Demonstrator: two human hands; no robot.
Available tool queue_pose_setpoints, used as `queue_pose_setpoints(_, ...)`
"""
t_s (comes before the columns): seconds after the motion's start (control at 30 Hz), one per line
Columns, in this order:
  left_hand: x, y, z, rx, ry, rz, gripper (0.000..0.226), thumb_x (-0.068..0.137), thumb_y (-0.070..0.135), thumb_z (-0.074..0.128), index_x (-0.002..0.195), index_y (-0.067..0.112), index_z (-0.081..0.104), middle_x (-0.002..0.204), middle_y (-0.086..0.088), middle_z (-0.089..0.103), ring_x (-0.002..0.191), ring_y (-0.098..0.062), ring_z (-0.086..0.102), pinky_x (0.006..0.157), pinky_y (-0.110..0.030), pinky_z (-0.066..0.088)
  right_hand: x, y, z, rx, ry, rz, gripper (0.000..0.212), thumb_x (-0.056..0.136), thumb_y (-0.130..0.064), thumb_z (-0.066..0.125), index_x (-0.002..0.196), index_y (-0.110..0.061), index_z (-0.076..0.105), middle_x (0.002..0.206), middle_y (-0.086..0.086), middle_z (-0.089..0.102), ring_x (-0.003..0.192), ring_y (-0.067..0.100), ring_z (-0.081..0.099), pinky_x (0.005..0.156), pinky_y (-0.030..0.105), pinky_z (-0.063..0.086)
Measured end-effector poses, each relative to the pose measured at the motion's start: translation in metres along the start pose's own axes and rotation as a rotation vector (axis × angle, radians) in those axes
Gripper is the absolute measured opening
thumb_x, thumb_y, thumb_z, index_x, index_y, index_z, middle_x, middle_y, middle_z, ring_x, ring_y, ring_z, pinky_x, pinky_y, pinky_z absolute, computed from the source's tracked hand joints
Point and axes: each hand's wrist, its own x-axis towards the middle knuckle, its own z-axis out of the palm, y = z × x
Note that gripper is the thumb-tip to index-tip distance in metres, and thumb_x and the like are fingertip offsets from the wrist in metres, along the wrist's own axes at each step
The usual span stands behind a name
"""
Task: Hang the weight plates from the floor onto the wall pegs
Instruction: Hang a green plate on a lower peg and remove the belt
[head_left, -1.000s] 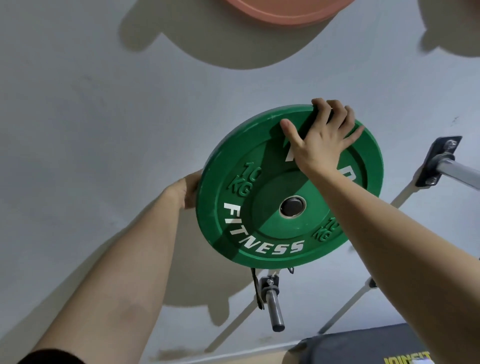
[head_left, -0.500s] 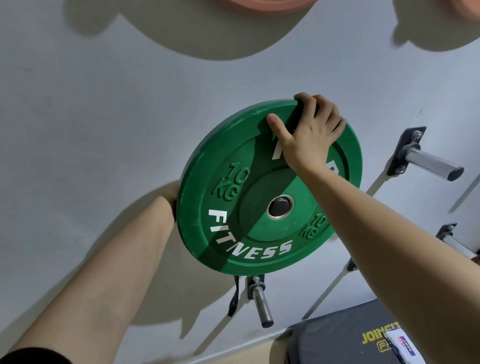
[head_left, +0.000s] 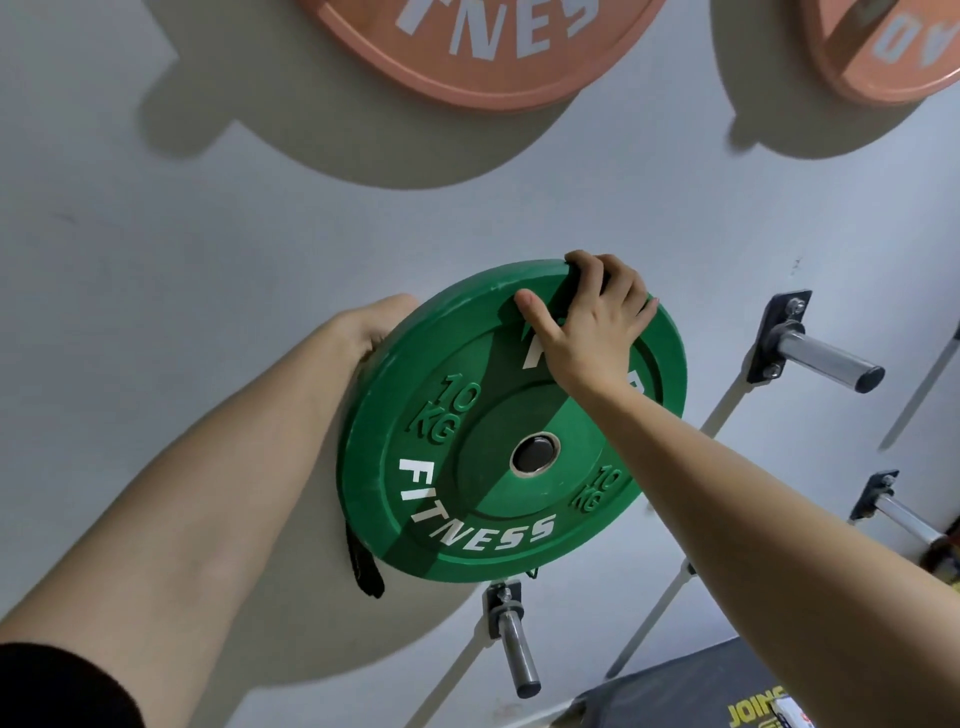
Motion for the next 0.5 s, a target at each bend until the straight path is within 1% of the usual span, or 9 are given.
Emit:
queue_pose_setpoints(0.07, -0.006, 0.016, 0.003, -0.004, 0.015, -0.036, 0.017, 0.088, 0.003, 0.060, 0.072, 0.005, 0.065, 0.064, -0.005, 0.062, 0.057, -0.021, 0.057, 0.059, -0.029, 0.045, -0.001, -0.001, -0.002, -0.004, -0.015, -0.011, 0.077, 0.082, -0.083, 0.033, 0.134, -0.028, 0.044, 0.136, 0.006, 0.038, 0.134, 0.031, 0.026, 0.112, 0.067, 0.014)
queue_pose_setpoints(0.13, -0.010, 0.030, 0.007, -0.046, 0.056, -0.076, 0.013, 0.090, 0.011, 0.063, 0.078, 0.005, 0.066, 0.068, -0.007, 0.062, 0.055, -0.020, 0.056, 0.058, -0.028, 0.045, -0.001, -0.002, -0.004, -0.002, -0.028, -0.011, 0.078, 0.081, -0.084, 0.031, 0.136, -0.030, 0.043, 0.138, 0.005, 0.036, 0.137, 0.030, 0.023, 0.113, 0.067, 0.010)
queue_pose_setpoints(0.17, -0.011, 0.037, 0.004, -0.090, 0.128, -0.098, 0.017, 0.088, 0.020, 0.069, 0.082, 0.005, 0.067, 0.072, -0.007, 0.065, 0.059, -0.020, 0.060, 0.059, -0.028, 0.047, 0.000, -0.002, -0.005, 0.002, -0.041, -0.010, 0.080, 0.080, -0.085, 0.031, 0.138, -0.031, 0.041, 0.140, 0.006, 0.035, 0.139, 0.030, 0.021, 0.113, 0.068, 0.008)
queue_pose_setpoints(0.23, -0.011, 0.054, -0.018, -0.269, 0.325, -0.076, 0.036, 0.074, 0.040, 0.085, 0.088, 0.008, 0.073, 0.084, -0.009, 0.075, 0.070, -0.023, 0.069, 0.064, -0.029, 0.054, 0.003, -0.004, -0.007, 0.006, -0.087, -0.007, 0.088, 0.074, -0.090, 0.030, 0.141, -0.032, 0.037, 0.144, 0.006, 0.030, 0.142, 0.029, 0.015, 0.114, 0.070, 0.001)
queue_pose_setpoints(0.27, -0.011, 0.065, -0.033, -0.343, 0.385, -0.048, 0.042, 0.069, 0.046, 0.087, 0.089, 0.011, 0.075, 0.085, -0.010, 0.076, 0.069, -0.022, 0.070, 0.062, -0.028, 0.055, 0.003, -0.004, -0.008, 0.003, -0.115, -0.014, 0.095, 0.069, -0.094, 0.032, 0.142, -0.032, 0.034, 0.145, 0.005, 0.027, 0.144, 0.030, 0.011, 0.114, 0.070, -0.002)
queue_pose_setpoints(0.3, -0.015, 0.076, -0.048, -0.352, 0.415, -0.017, 0.042, 0.069, 0.048, 0.087, 0.087, 0.013, 0.076, 0.080, -0.008, 0.076, 0.061, -0.018, 0.069, 0.056, -0.024, 0.053, 0.003, -0.004, -0.008, -0.005, -0.134, -0.023, 0.102, 0.064, -0.097, 0.035, 0.141, -0.031, 0.031, 0.145, 0.004, 0.024, 0.145, 0.030, 0.009, 0.113, 0.071, -0.005)
queue_pose_setpoints(0.37, -0.025, 0.091, -0.063, -0.310, 0.460, 0.024, 0.036, 0.071, 0.047, 0.086, 0.081, 0.015, 0.074, 0.062, 0.001, 0.070, 0.044, -0.010, 0.061, 0.044, -0.016, 0.043, 0.002, -0.005, -0.009, -0.017, -0.145, -0.033, 0.109, 0.058, -0.099, 0.041, 0.140, -0.029, 0.029, 0.143, 0.003, 0.022, 0.144, 0.032, 0.007, 0.113, 0.072, -0.006)
queue_pose_setpoints(0.4, -0.027, 0.094, -0.061, -0.325, 0.499, 0.029, 0.034, 0.072, 0.045, 0.086, 0.079, 0.015, 0.073, 0.059, 0.003, 0.067, 0.040, -0.007, 0.058, 0.041, -0.013, 0.039, 0.001, -0.005, -0.009, -0.019, -0.147, -0.032, 0.110, 0.057, -0.099, 0.043, 0.139, -0.028, 0.029, 0.143, 0.004, 0.023, 0.144, 0.032, 0.008, 0.113, 0.073, -0.004)
queue_pose_setpoints(0.5, -0.036, 0.091, -0.046, -0.467, 0.614, 0.034, 0.032, 0.071, 0.040, 0.087, 0.078, 0.014, 0.070, 0.061, 0.001, 0.064, 0.035, -0.006, 0.054, 0.038, -0.012, 0.036, 0.001, -0.007, -0.011, -0.021, -0.164, -0.034, 0.115, 0.055, -0.100, 0.043, 0.142, -0.027, 0.027, 0.143, 0.003, 0.023, 0.143, 0.033, 0.010, 0.113, 0.073, -0.002)
